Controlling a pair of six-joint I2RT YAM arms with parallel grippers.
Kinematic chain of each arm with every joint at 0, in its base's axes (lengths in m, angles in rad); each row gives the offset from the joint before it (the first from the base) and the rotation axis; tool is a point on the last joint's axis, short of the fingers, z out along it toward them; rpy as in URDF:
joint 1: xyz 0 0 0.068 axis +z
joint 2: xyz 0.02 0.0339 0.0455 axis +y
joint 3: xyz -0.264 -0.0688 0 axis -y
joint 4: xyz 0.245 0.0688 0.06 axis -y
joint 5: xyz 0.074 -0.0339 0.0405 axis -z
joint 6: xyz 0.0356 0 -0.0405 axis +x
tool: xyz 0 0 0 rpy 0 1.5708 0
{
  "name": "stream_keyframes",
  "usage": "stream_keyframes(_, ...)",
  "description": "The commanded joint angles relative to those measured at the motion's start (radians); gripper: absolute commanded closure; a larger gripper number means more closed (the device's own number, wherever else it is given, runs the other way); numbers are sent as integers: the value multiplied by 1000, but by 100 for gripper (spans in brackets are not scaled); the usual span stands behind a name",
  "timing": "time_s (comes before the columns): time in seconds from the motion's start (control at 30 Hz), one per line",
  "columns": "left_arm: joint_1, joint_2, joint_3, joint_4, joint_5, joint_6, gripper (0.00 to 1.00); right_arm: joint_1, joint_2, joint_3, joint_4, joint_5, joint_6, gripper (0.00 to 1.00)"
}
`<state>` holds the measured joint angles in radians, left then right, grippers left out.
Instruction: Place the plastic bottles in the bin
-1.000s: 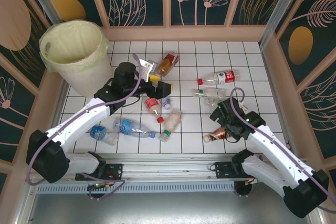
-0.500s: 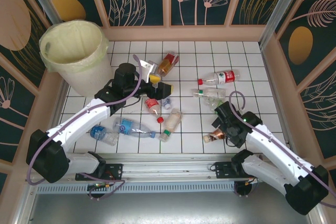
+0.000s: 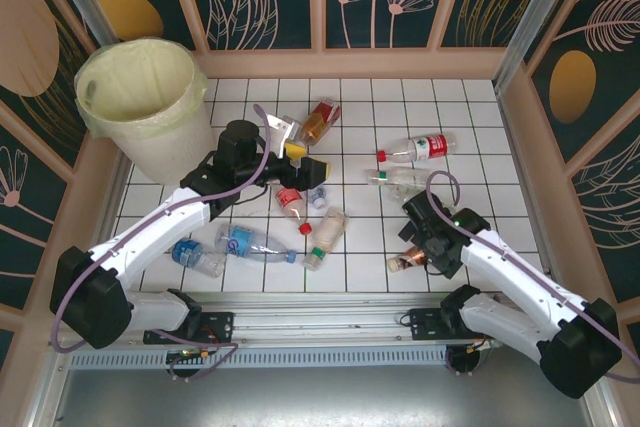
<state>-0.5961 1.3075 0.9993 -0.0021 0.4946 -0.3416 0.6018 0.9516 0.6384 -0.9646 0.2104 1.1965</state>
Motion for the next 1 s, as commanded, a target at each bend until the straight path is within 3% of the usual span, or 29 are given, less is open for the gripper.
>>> stream_keyframes(0.0,-1,9,-2,19,28,6,1,8,25,-49,52,-10,35,1)
stream_keyframes(0.2,-2,10,-10,25,31,4,1,5,62,-81,146,-26,12,3)
stream_keyframes(0.6,-2,25,-8,35,35,-13,1,4,106,-107,352,-16,-149,17)
stream_keyframes(0.97,-2,25,-21,43,30,-31,1,-47,133,-128,392,7,-205,18)
